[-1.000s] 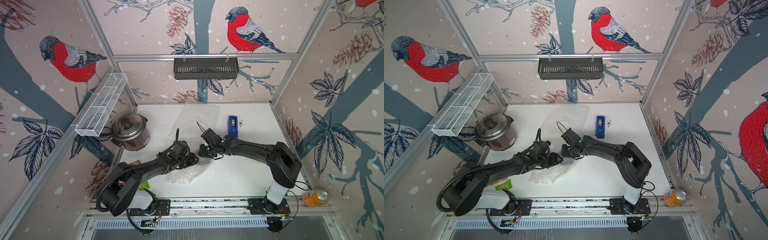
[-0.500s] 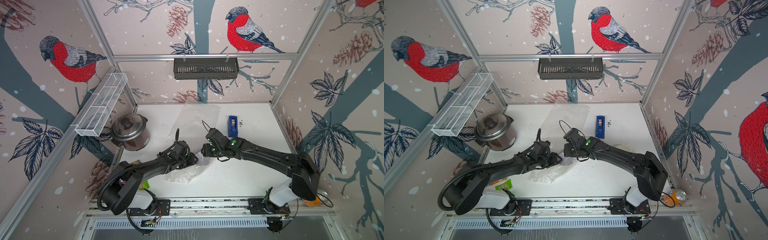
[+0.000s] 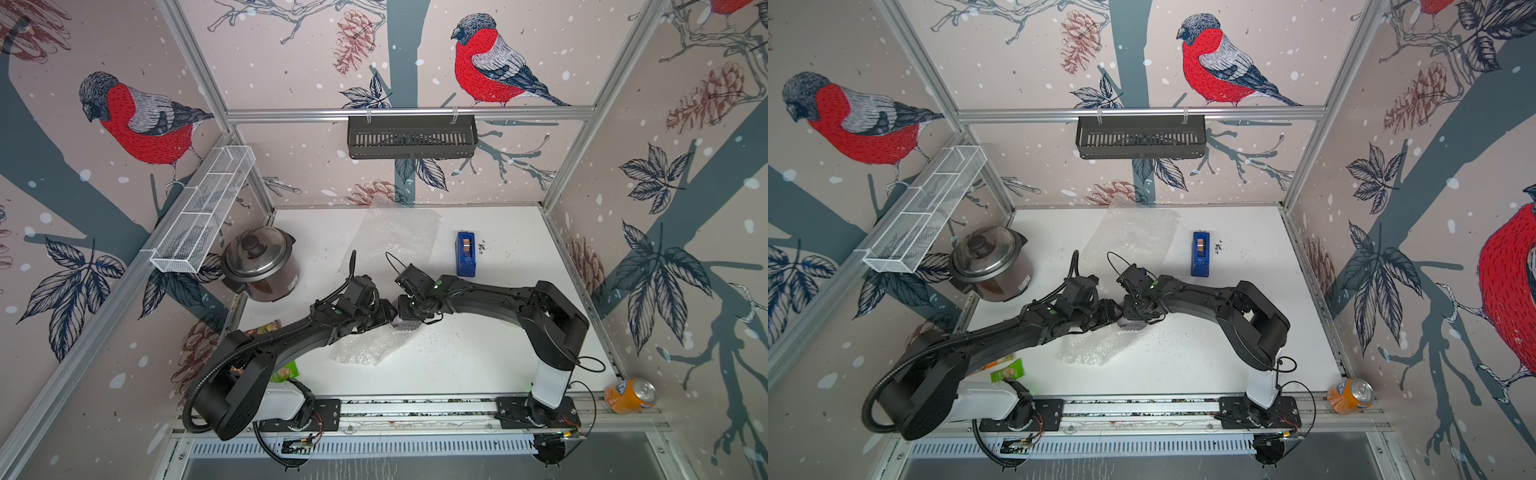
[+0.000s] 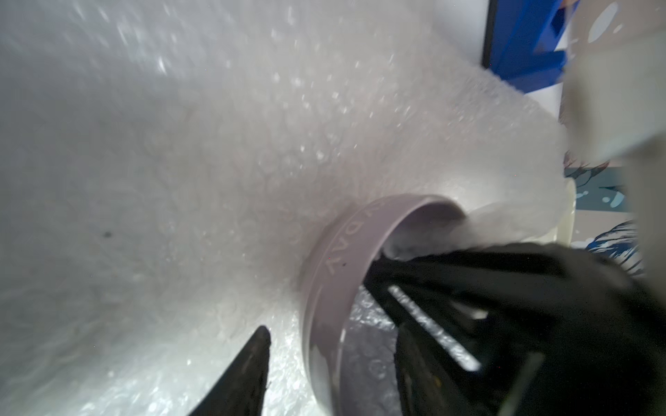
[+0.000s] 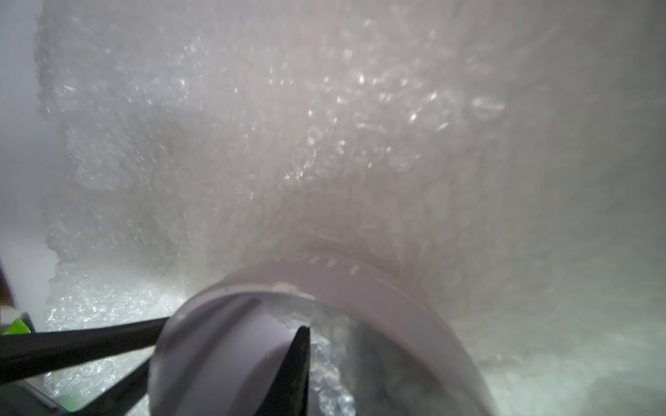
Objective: Wrap bowls in bubble wrap
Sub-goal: Wrap the bowl in bubble wrap.
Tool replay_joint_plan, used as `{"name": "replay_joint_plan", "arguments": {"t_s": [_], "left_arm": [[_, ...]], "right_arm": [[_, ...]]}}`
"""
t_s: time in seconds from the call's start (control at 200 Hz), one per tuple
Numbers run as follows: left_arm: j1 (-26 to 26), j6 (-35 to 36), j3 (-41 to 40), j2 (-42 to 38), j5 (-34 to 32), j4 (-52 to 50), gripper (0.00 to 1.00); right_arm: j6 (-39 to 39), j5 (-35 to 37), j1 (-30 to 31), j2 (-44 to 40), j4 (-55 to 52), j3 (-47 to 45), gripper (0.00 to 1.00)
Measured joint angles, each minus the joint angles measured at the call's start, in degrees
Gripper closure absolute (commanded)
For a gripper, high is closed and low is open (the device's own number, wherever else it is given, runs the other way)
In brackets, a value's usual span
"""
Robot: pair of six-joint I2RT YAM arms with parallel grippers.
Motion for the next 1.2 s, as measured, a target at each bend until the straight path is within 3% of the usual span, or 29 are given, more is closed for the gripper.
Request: {"name": "replay_joint_plan", "arguments": {"t_s": [0.065,0.12,0.175,0.29,0.445,0.665,0.85,0.935,1.021,1.201], "left_arm": [[3.0,1.4,1.9,-1.8,-1.5,-2.6,0.33],[6.2,1.7,2.9,-3.0,-3.2,-4.8,0.2],[9.5,2.6,3.5,-3.6,-5.6,-6.4,0.17],[14.5,3.2,3.8,-2.7,-9.3,-7.8,0.23],[19.6,4.5,6.5,4.9,-11.0,-7.1,0.29],[21.6,4.0,11.1,16.9,-7.0,-4.6,0.5],[20.9,3.7,10.8,18.3,-3.7,-3.6,0.67],[20.5,3.7,10.2,17.4,-3.1,-3.3,0.89],[20.5,3.9,9.9,16.7,-2.1,-3.1,1.0],[18.0,2.9,7.7,9.7,1.2,-0.9,1.0]], "right_arm": [[0.0,-0.6,0.0,0.5,0.9,-0.9,0.77],[0.0,-0.7,0.0,0.4,2.2,-1.7,0.77],[0.0,-0.9,0.0,0.3,3.4,-2.3,0.77],[0.0,-1.1,0.0,-0.2,5.0,-3.3,0.78],[0.0,-1.4,0.1,-0.1,5.5,-3.4,0.78],[-0.1,-1.1,0.3,-0.1,4.9,-3.1,0.79],[-0.1,-1.0,0.3,-0.6,5.0,-3.8,0.79],[-0.1,-1.1,0.3,-0.6,5.1,-3.9,0.8],[-0.1,-1.1,0.3,-0.6,5.2,-3.9,0.8],[0.0,-2.0,-0.2,-0.8,6.3,-4.5,0.81]]}}
